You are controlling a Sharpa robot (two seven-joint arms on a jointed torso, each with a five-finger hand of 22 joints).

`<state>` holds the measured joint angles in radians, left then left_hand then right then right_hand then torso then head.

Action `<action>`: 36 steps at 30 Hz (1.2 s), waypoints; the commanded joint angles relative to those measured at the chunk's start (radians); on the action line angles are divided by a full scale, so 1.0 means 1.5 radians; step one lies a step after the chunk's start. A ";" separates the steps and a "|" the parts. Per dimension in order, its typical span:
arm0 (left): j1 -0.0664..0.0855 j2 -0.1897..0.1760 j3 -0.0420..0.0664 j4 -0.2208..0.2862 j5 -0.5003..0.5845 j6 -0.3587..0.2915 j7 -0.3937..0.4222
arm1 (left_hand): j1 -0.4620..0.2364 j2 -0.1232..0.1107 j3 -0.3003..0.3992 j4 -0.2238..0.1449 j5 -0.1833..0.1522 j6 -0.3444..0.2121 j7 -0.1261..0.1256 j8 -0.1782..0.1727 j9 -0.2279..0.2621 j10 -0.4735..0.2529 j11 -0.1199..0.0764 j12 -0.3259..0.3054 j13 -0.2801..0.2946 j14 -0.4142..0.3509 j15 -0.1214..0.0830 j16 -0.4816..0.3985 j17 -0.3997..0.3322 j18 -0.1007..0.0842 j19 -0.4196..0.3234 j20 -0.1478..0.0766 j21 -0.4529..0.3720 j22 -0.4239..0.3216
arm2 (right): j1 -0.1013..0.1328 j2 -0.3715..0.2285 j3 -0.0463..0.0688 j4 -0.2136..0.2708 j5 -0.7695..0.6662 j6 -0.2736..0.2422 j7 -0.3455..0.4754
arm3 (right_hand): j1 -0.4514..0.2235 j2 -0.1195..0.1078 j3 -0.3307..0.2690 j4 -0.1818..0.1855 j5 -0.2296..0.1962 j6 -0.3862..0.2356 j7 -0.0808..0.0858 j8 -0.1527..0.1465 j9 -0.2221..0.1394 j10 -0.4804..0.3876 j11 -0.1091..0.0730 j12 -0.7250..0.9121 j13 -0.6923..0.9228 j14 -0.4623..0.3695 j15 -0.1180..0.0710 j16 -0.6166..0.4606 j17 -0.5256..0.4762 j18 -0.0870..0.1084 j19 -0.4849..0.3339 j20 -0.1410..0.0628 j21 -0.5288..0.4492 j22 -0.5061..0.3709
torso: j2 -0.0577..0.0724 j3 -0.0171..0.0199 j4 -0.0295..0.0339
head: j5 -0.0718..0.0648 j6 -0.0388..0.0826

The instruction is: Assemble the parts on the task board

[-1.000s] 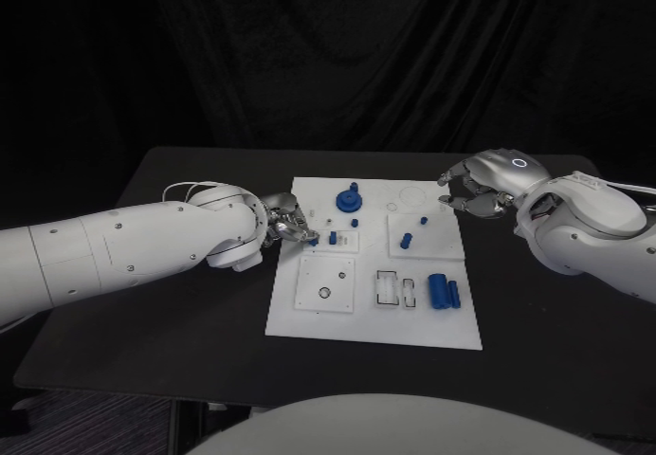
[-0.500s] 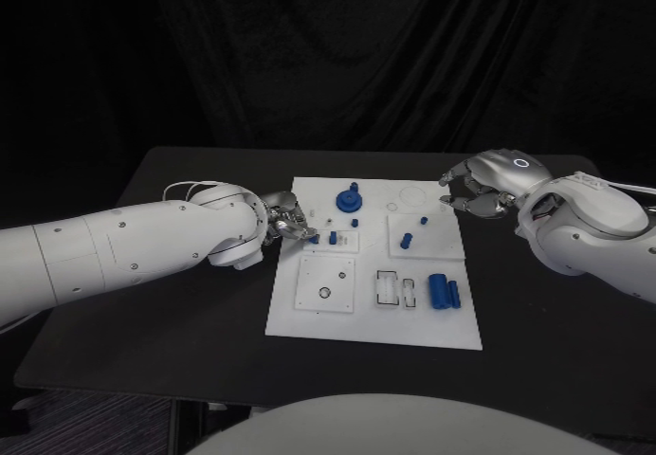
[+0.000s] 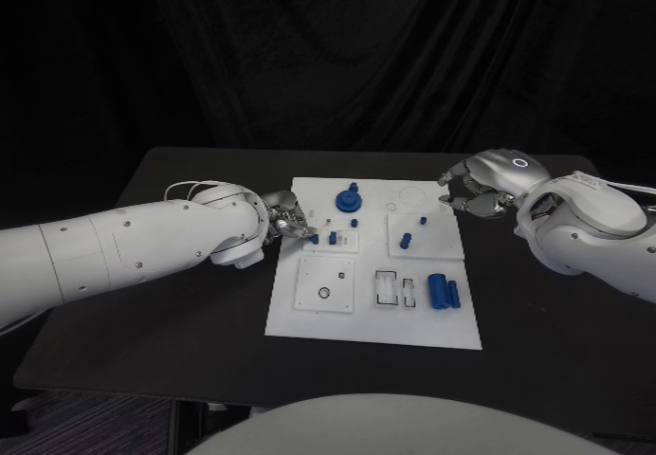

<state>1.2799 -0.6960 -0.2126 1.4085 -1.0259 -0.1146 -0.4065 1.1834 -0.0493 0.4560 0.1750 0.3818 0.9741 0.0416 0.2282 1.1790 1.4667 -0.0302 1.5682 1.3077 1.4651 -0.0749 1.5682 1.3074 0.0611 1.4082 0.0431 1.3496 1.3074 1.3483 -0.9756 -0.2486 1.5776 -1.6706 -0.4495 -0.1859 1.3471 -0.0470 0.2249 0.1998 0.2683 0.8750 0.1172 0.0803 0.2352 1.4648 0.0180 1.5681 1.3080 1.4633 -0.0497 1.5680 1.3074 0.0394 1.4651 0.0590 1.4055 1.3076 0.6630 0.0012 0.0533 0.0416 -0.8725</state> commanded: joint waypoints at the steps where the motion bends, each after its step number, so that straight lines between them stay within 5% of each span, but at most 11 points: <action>1: -0.003 0.003 0.000 -0.004 0.003 0.000 0.008 | -0.005 0.001 0.004 0.001 0.004 0.003 0.000 0.000 0.001 0.069 0.003 0.002 0.175 0.070 0.004 0.002 0.176 0.003 -0.003 0.001 -0.004 0.079 | -0.002 0.000 0.000 0.000 -0.002 -0.005 -0.001 | 0.005 -0.001 0.002 -0.003 0.004 0.005 0.000 -0.004 -0.001 0.071 0.002 0.002 0.175 0.071 0.003 0.001 0.174 0.001 0.021 0.003 -0.002 0.140 | 0.000 0.0001 0.0002 | 0.000 0.000; 21: -0.009 0.002 0.000 0.006 0.003 0.004 0.015 | -0.008 -0.001 0.005 0.001 0.001 0.003 0.001 0.000 0.001 0.069 0.004 0.002 0.175 0.070 0.004 0.002 0.176 0.004 -0.004 0.001 -0.005 0.079 | -0.003 0.000 0.000 -0.001 -0.002 -0.004 0.000 | 0.005 -0.001 0.003 -0.003 0.004 0.005 0.000 -0.004 -0.001 0.071 0.002 0.002 0.175 0.071 0.003 0.000 0.174 0.001 0.020 0.003 -0.002 0.140 | 0.001 -0.0004 0.0006 | 0.001 0.000; 28: -0.009 0.004 0.000 0.001 0.003 -0.001 0.029 | -0.063 0.005 -0.038 0.041 -0.090 0.006 0.006 -0.007 -0.004 0.069 0.008 0.002 0.175 0.070 0.008 0.002 0.176 0.003 -0.003 0.004 -0.008 0.082 | -0.003 0.001 0.000 -0.002 -0.002 -0.003 0.000 | 0.005 -0.001 0.003 -0.003 0.004 0.005 0.000 -0.004 -0.001 0.071 0.002 0.002 0.175 0.071 0.003 0.000 0.174 0.001 0.020 0.003 -0.002 0.140 | 0.000 -0.0003 0.0016 | 0.001 0.000; 36: -0.009 0.004 0.000 -0.006 0.003 -0.003 0.036 | -0.113 0.015 -0.109 0.076 -0.121 0.008 0.014 -0.036 -0.041 0.069 0.015 0.002 0.175 0.070 0.014 0.002 0.176 0.004 -0.003 0.009 -0.011 0.085 | -0.005 0.002 0.000 -0.003 -0.002 0.000 -0.001 | 0.005 -0.001 0.003 -0.003 0.004 0.005 0.000 -0.004 -0.001 0.071 0.002 0.002 0.175 0.071 0.003 0.000 0.174 0.001 0.020 0.003 -0.002 0.140 | 0.001 -0.0002 0.0010 | 0.002 0.000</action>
<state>1.2681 -0.6914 -0.2125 1.4010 -1.0264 -0.1159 -0.3805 1.0209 -0.0259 0.2996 0.2888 0.2027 0.9843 0.0592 0.1760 1.1200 1.4664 -0.0159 1.5682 1.3077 1.4652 -0.0605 1.5682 1.3074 0.0612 1.4010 0.0503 1.3375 1.3073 1.3439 -0.9730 -0.2486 1.5743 -1.6698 -0.4488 -0.1852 1.3475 -0.0474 0.2277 0.1971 0.2705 0.8750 0.1172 0.0803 0.2348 1.4648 0.0180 1.5681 1.3075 1.4633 -0.0497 1.5680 1.3074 0.0394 1.4651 0.0590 1.4055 1.3074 0.6635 0.0008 0.0550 0.0443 -0.8725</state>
